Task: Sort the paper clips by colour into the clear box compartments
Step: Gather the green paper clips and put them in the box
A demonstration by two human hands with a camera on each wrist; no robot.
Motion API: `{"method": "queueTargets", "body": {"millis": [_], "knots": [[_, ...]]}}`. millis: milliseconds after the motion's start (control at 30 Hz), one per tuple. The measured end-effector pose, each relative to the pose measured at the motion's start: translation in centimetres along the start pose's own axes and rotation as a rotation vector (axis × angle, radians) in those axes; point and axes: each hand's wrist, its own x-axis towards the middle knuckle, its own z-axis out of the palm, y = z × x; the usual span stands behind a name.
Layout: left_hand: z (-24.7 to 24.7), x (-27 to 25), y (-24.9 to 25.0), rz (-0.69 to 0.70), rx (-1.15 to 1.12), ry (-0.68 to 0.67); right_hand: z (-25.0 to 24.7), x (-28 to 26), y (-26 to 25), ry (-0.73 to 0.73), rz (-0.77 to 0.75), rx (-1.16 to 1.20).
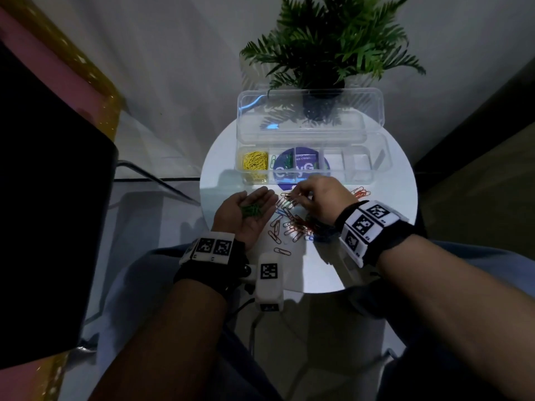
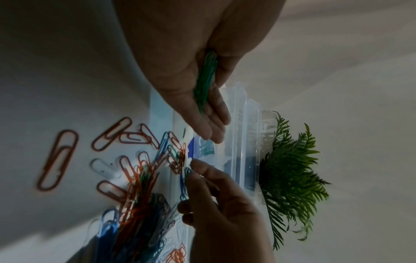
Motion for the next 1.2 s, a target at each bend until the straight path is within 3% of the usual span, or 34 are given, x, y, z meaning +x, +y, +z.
{"method": "queueTargets", "body": {"millis": [100, 300, 400, 700, 1200], "knots": [[-0.2, -0.2, 0.1, 0.012, 0.021, 0.007, 1.0, 0.3, 0.1, -0.111, 0.0, -0.143], [-0.4, 0.0, 0.4, 0.008, 0.015, -0.004, 1.3, 0.2, 1.4, -0.022, 0.085, -0.161], [-0.4, 0.1, 0.5, 0.006, 0.019, -0.014, 1.1, 0.6, 1.1, 0.049, 0.051, -0.14], [-0.3, 0.0, 0.5, 0.008, 0.029, -0.011, 1.8, 1.3, 1.0, -0.048, 0.074, -0.221], [0.1, 0.1, 0.2, -0.002, 0.041, -0.007, 1.4, 0.1, 1.6, -0.02, 0.105, -0.203]]}}
